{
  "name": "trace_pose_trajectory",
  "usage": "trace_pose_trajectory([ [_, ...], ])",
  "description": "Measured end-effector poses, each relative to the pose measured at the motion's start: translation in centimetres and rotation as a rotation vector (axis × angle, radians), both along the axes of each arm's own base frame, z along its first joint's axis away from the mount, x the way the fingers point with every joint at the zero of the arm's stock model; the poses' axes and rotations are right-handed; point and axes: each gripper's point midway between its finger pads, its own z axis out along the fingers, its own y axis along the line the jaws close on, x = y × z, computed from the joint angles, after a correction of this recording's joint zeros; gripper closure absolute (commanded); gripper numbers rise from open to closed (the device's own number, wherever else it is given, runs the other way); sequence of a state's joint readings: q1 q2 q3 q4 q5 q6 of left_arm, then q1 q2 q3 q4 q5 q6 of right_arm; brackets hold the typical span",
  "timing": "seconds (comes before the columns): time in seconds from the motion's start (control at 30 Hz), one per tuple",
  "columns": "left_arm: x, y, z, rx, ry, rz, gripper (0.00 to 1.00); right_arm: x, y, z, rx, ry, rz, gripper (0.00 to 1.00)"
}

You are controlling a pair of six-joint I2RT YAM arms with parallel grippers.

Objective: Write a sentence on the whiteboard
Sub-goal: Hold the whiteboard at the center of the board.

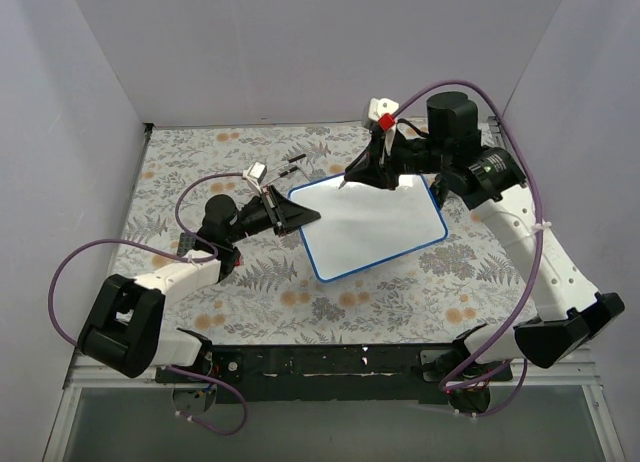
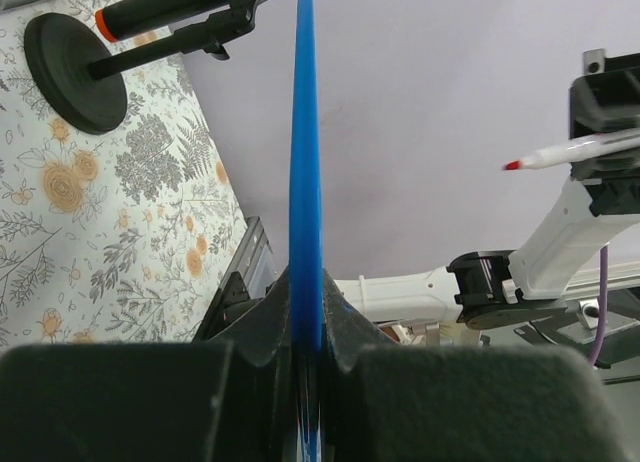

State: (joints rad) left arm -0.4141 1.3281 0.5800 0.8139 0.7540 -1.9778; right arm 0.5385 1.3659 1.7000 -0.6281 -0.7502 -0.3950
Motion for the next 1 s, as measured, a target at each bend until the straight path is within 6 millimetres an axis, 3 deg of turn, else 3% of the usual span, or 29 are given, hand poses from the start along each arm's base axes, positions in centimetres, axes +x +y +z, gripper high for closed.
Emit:
trace_pose_trajectory([
  [0.17,-0.5,0.8,-1.4,0.006,0.029,0.052,1.0,0.1,1.2,-4.2,-0.069,0.075,-0.003,0.99],
  [0.3,-0.8,1.5,-2.8,0.016,0.061,0.105,1.0,-0.6,3.2,-5.8,-0.111,0.084,0.027,0.99],
  [0.5,-1.1,2.1,-3.1,0.008,0.062,0.183,1.0,-1.4,3.7,-6.0,-0.118,0.05,0.076,0.99],
  [0.67,-1.7,1.9,-3.9,0.009,0.073,0.215,1.0,-2.2,3.1,-7.6,-0.142,0.062,0.095,0.99],
  [1.0,-1.4,1.9,-3.2,-0.015,0.063,0.323,1.0,-1.1,4.2,-7.8,-0.115,0.113,0.061,0.99],
])
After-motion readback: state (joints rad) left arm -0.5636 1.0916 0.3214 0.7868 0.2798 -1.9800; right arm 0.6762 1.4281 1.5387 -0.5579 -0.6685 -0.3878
